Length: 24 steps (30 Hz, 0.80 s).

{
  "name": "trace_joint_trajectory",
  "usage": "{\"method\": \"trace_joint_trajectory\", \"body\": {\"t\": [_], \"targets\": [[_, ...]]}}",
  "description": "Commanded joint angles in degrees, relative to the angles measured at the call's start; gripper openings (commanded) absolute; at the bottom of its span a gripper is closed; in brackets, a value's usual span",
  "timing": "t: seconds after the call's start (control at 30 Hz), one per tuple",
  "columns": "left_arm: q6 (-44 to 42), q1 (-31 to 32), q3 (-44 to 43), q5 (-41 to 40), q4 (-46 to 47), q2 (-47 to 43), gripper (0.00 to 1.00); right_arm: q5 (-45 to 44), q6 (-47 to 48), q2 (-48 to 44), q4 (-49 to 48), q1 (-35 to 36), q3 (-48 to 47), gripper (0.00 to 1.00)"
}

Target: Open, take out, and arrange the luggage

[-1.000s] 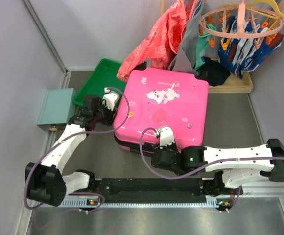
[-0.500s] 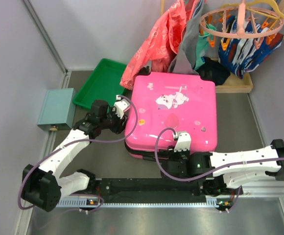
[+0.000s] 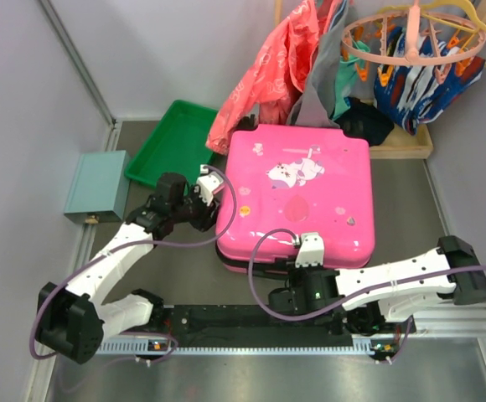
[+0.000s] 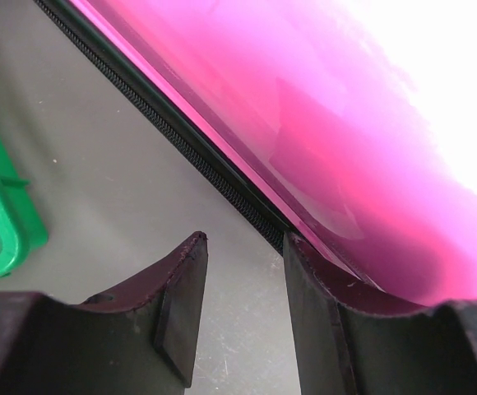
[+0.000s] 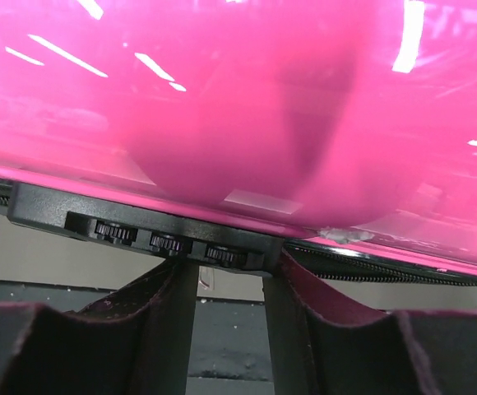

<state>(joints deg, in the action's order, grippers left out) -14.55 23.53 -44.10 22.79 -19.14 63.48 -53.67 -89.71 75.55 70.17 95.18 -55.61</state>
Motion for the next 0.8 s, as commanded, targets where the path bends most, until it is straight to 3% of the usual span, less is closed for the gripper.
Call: {"method": "trace_joint_trajectory", "body": {"t": [0.0,0.13,0.23,0.37,0.47,0.77], "targets": [[2.1,3.3,0.9,12.7,3.9,-1.1,0.49,2.6,-1.4,-0.7,-1.5,0.4,-1.6,0.37],[2.2,3.4,1.1,13.1,4.0,-1.3,0.49,7.6,2.4,-2.6,-5.0,0.4,-3.7,0.47],[2.0,3.3,1.5,13.6,4.2,-1.8,0.49,8.6,-0.8,-7.9,-5.1,0.4,0.1,0.49],[2.2,3.3,2.0,14.0,4.5,-2.3,0.49,9.1,-4.2,-14.2,-9.1,0.4,7.2,0.48],[2.2,3.4,2.1,14.3,4.5,-2.3,0.49,10.4,-3.8,-13.9,-10.8,0.4,8.2,0.44],[2.6,3.3,2.0,14.7,5.7,-1.6,0.49,11.0,-8.0,-8.8,3.1,1.5,1.9,0.49]]}}
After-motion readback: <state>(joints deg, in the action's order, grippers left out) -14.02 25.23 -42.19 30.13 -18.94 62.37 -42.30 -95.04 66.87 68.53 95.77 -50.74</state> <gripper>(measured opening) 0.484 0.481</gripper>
